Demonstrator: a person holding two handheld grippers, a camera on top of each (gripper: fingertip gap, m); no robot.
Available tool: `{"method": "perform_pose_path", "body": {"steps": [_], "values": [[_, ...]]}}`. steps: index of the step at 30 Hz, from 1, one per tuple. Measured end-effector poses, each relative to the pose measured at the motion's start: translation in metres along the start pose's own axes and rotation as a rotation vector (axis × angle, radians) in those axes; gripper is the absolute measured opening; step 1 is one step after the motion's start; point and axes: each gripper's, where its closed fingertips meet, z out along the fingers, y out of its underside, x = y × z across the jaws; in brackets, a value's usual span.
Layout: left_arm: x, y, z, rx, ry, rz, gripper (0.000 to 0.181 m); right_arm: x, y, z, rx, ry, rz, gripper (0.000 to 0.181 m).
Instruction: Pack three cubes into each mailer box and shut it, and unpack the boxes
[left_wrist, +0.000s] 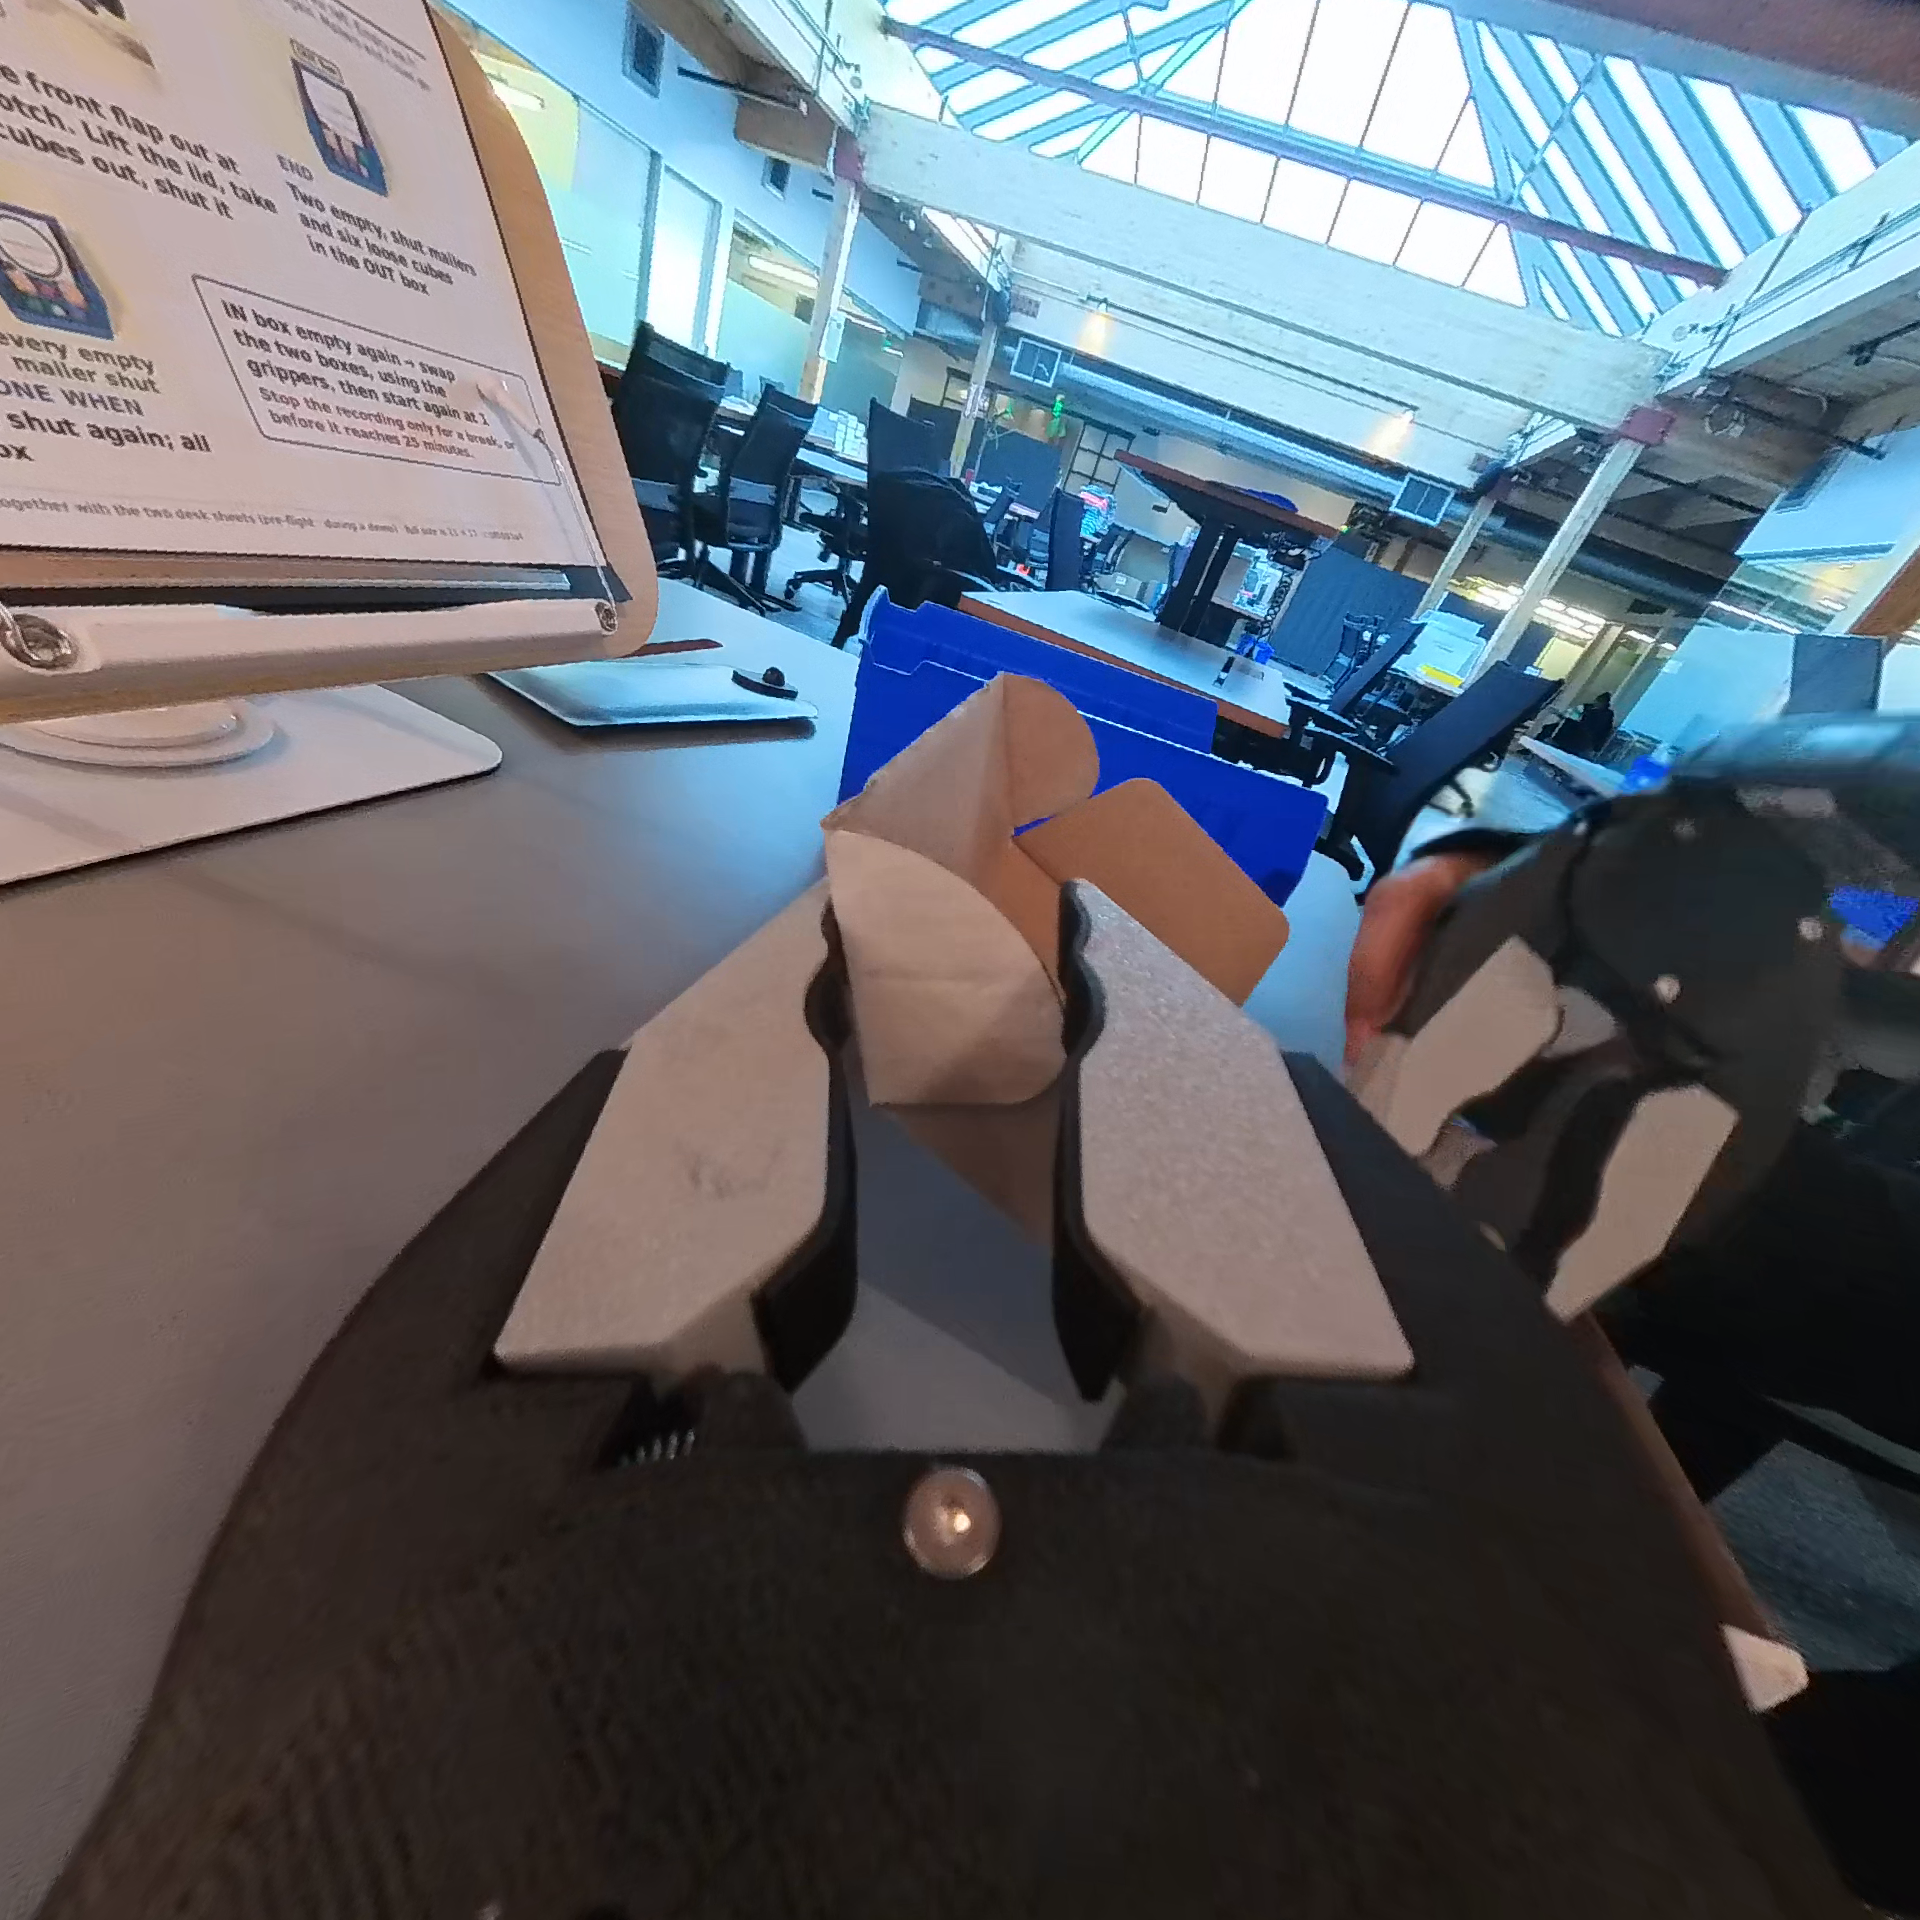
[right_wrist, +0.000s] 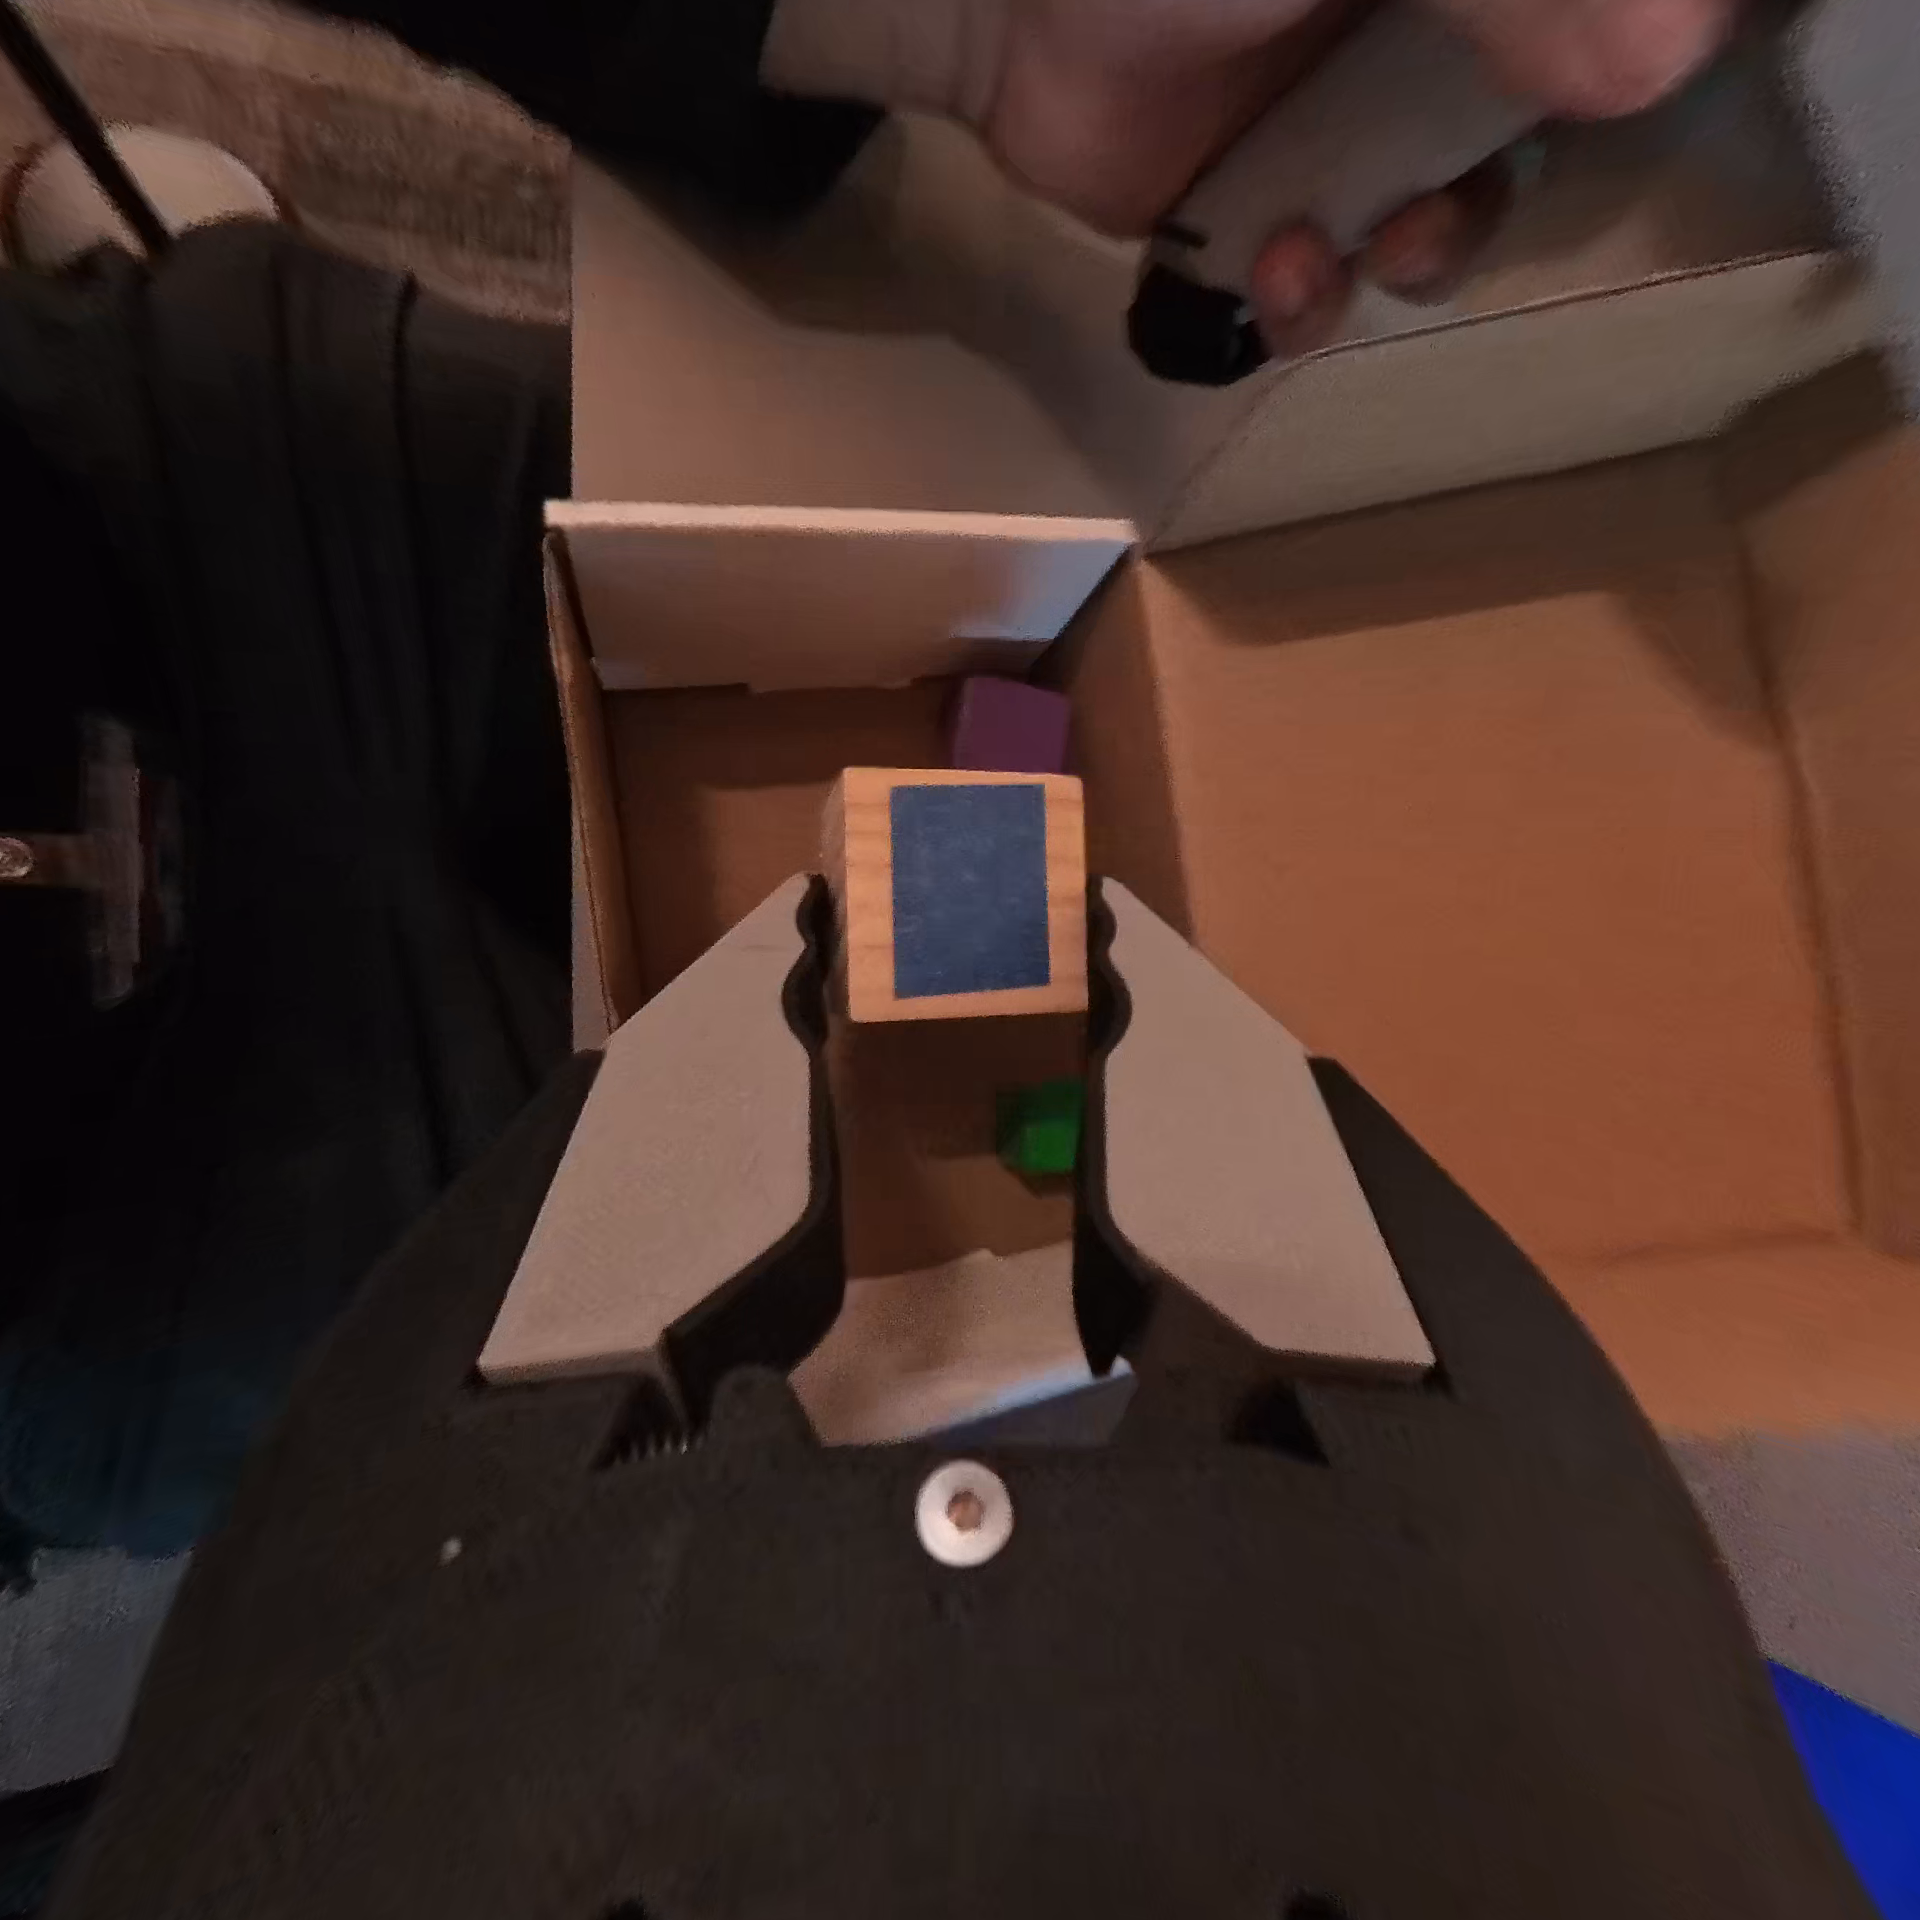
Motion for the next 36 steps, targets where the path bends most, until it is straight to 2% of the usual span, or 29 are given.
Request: {"method": "perform_pose_path", "body": {"steps": [4,8,12,14,16,18,20,24,30,32,36], "values": [[0.0,-0.001,-0.001,0.002,-0.008,0.013,0.037,0.04,-0.001,-0.048,0.111,0.181,0.084,0.047],[-0.001,-0.001,-0.001,0.0,-0.009,0.009,0.037,0.096,0.025,-0.122,0.207,0.486,0.259,0.047],[-0.001,0.0,-0.001,0.002,-0.007,0.002,0.037,0.135,0.074,-0.215,0.315,0.819,0.468,0.047],[-0.001,0.0,-0.001,0.004,-0.006,-0.001,0.037,0.145,0.113,-0.261,0.301,1.017,0.538,0.046],[-0.001,0.0,0.0,0.006,-0.007,-0.002,0.037,0.149,0.162,-0.292,0.232,1.17,0.602,0.047],[0.0,0.0,0.0,0.008,-0.006,0.001,0.037,0.15,0.213,-0.298,0.15,1.205,0.7,0.047],[0.0,0.0,0.0,0.01,-0.004,0.0,0.037,0.151,0.261,-0.291,0.049,1.216,0.789,0.047],[-0.001,0.001,0.0,0.008,-0.005,-0.011,0.037,0.153,0.318,-0.26,-0.072,1.185,0.881,0.047],[0.0,0.0,-0.001,0.008,-0.004,-0.008,0.037,0.146,0.363,-0.249,-0.293,1.207,0.953,0.048],[0.001,0.0,-0.001,0.008,-0.001,-0.004,0.037,0.145,0.368,-0.253,-0.276,1.24,0.992,0.042],[0.002,-0.001,-0.001,0.008,0.0,0.005,0.037,0.141,0.373,-0.271,-0.254,1.319,1.032,0.042]]}}
